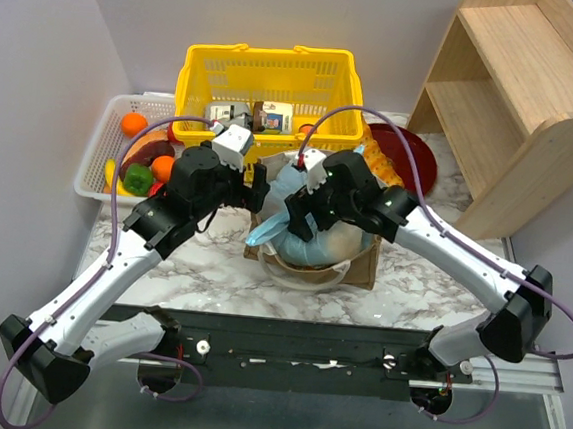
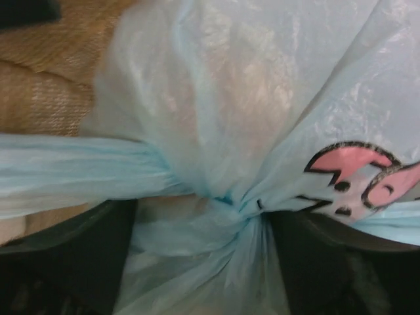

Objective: Place the mixed food into the grocery bags and tie them

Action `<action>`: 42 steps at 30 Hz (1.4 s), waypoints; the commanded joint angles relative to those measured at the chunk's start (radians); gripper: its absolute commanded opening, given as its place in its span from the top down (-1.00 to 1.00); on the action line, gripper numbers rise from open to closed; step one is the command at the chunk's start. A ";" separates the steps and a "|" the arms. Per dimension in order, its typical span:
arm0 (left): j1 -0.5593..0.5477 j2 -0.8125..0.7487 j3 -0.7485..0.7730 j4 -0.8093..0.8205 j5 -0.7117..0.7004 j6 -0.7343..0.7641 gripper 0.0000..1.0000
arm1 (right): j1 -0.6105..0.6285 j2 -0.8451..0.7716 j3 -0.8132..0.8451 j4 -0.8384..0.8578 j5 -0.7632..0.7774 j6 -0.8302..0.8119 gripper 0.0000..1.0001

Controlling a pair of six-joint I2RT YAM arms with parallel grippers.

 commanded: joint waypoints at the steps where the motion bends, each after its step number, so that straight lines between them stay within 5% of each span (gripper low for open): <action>1: 0.023 -0.037 0.044 0.025 -0.070 0.031 -0.97 | -0.007 -0.108 0.078 -0.078 -0.072 -0.056 -0.95; 9: 0.077 -0.033 0.058 0.137 -0.088 -0.026 -0.98 | -0.029 -0.198 0.104 0.137 0.152 -0.035 -1.00; 15: 0.233 0.030 0.095 0.244 -0.041 -0.173 -0.97 | -0.311 -0.141 0.178 0.163 -0.062 0.121 -1.00; 24: 0.555 0.058 0.159 0.184 0.120 -0.299 -0.98 | -0.650 -0.234 0.107 0.180 -0.057 0.192 -1.00; 36: 0.565 -0.097 0.133 0.108 -0.082 -0.141 -0.97 | -0.661 -0.564 -0.213 0.410 0.186 0.045 -1.00; 42: 0.563 -0.129 0.094 0.146 -0.076 -0.121 -0.98 | -0.661 -0.590 -0.260 0.446 0.206 0.043 -1.00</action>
